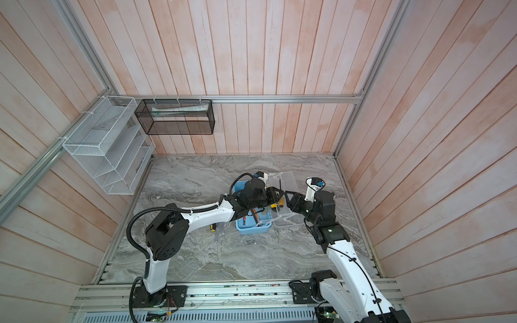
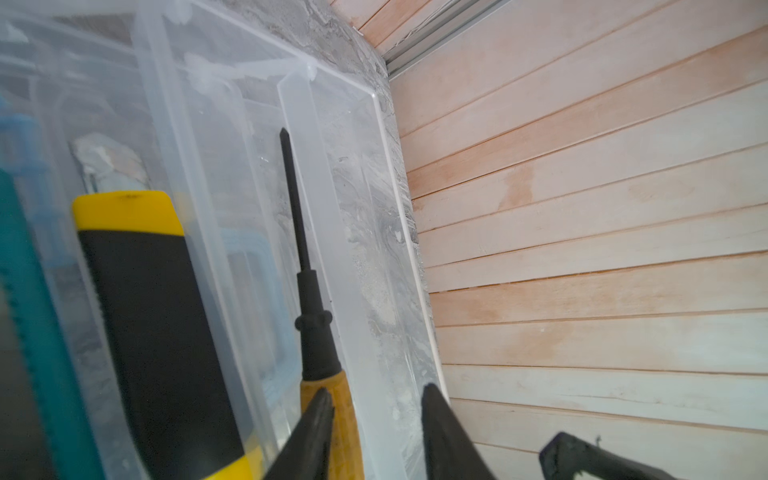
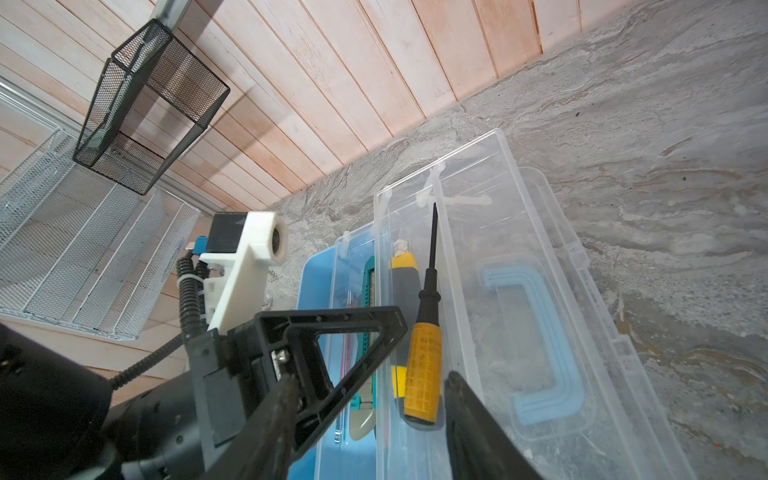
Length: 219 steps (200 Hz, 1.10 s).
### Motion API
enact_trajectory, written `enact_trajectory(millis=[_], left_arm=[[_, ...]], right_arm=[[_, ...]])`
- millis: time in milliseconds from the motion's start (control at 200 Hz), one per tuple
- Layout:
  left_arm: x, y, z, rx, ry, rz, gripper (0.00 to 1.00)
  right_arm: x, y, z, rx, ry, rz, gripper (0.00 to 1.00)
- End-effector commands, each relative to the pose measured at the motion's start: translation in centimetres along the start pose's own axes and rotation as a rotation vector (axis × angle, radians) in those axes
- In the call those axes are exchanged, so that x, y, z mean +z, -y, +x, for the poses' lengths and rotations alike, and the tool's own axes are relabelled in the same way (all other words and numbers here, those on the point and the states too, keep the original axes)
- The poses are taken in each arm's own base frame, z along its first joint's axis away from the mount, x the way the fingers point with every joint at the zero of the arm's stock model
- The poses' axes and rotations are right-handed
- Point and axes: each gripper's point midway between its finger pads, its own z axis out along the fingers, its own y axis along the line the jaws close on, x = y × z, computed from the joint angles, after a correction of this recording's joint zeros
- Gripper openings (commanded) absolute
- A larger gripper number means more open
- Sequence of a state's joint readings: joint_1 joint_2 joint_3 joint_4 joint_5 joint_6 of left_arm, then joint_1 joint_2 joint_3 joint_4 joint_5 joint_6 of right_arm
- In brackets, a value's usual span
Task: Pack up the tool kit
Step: 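Lower the orange-handled screwdriver into the box and open the left gripper, then move the left gripper back over the clear-handled screwdriver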
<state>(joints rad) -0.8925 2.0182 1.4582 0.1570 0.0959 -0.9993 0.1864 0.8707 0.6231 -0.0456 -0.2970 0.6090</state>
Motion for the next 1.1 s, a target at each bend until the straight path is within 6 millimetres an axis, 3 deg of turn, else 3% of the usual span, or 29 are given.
enact_trajectory(millis=[0,160,380,495,715,1090], left_arm=[[-3.9,2.4,-2.9,0.170,0.092,0.004,0.50],[-8.2,-0.5,-3.6,0.352,0.094,-0.218,0.54],[-14.9,-9.9,-2.2,0.446,0.054,-0.627,0.53],[-17.4,-12.9,-0.8,0.428,0.041,-0.717,0.50],[-19.0,-16.6,2.3,0.315,-0.006,-0.765,0.45],[-19.1,-20.6,3.4,0.234,-0.027,-0.829,0.39]], right_arm=[[-0.4,-1.5,-1.5,-0.018,0.024,-0.042,0.56],[-0.5,-3.0,-1.4,-0.030,0.004,-0.088,0.55],[0.6,-6.2,0.9,-0.125,-0.032,-0.086,0.53],[1.8,-7.7,2.7,-0.163,-0.066,-0.086,0.52],[3.7,-9.1,5.3,-0.159,-0.146,-0.123,0.51],[5.2,-8.5,6.9,-0.141,-0.189,-0.116,0.51]])
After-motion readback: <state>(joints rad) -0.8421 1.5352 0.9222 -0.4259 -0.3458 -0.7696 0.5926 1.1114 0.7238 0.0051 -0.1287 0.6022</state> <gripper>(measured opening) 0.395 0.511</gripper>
